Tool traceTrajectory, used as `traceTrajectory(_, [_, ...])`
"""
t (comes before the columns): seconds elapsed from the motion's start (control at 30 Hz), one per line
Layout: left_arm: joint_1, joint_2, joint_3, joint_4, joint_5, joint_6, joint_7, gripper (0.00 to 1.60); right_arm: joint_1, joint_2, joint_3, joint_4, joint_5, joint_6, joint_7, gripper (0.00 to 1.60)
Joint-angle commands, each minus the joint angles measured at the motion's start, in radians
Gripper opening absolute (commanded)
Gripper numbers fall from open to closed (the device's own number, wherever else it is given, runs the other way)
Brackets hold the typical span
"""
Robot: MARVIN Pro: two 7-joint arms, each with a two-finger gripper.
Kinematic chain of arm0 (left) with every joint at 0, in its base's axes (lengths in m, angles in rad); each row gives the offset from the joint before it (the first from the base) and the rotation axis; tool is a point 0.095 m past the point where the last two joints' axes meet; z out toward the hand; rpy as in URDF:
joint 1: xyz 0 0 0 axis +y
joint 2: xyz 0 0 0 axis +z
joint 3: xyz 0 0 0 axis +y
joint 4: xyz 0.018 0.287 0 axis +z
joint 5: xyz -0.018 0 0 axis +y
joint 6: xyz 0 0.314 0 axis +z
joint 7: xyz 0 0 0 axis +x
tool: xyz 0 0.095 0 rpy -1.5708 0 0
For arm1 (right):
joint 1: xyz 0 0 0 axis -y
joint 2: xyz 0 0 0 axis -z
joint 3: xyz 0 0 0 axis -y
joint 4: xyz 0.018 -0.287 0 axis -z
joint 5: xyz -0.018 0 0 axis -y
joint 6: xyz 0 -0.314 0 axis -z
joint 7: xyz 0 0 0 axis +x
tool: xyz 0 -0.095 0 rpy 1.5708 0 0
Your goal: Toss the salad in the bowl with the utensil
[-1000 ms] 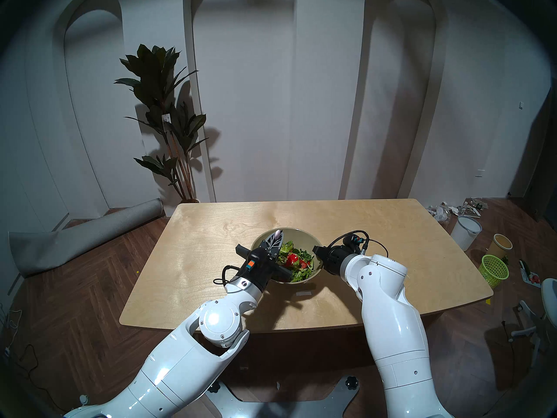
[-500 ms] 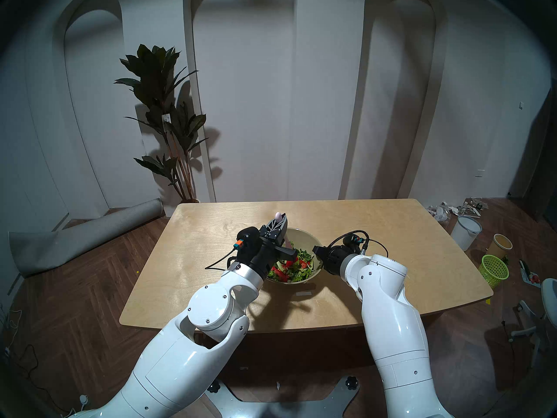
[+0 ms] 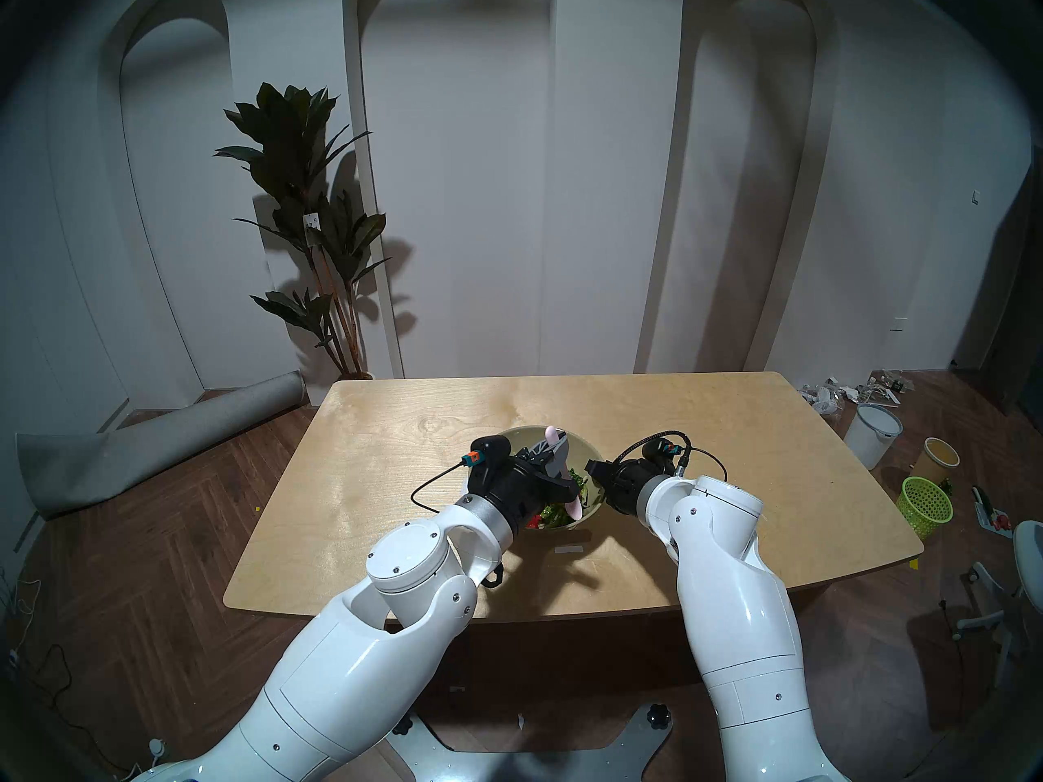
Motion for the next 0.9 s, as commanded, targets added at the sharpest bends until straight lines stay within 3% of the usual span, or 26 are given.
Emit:
traceTrajectory(0.0, [-0.048, -0.045, 0.024, 0.014, 0.085, -0.105, 0.009, 0.00, 0.008, 0.000, 0.000, -0.023, 0.002, -0.001, 0.002, 0.00])
traceTrajectory(0.13, [-0.049, -0.047, 0.038, 0.024, 0.132, -0.149, 0.016, 0.00, 0.008, 0.000, 0.000, -0.023, 0.001, -0.001, 0.002, 0.00])
traceTrajectory(0.2, [-0.042, -0.046, 0.051, 0.025, 0.230, -0.197, 0.038, 0.00, 0.008, 0.000, 0.000, -0.023, 0.001, -0.001, 0.002, 0.00])
traceTrajectory(0.37, [-0.026, -0.044, 0.074, 0.047, 0.312, -0.282, 0.068, 0.00, 0.007, 0.000, 0.001, -0.024, 0.002, 0.000, 0.001, 0.00])
traceTrajectory(0.83, [-0.025, -0.056, 0.119, 0.105, 0.418, -0.317, 0.138, 0.00, 0.007, -0.001, 0.001, -0.025, 0.002, 0.001, 0.001, 0.00])
traceTrajectory(0.87, [-0.026, -0.059, 0.132, 0.120, 0.455, -0.334, 0.156, 0.00, 0.007, -0.001, 0.001, -0.025, 0.002, 0.000, 0.001, 0.00])
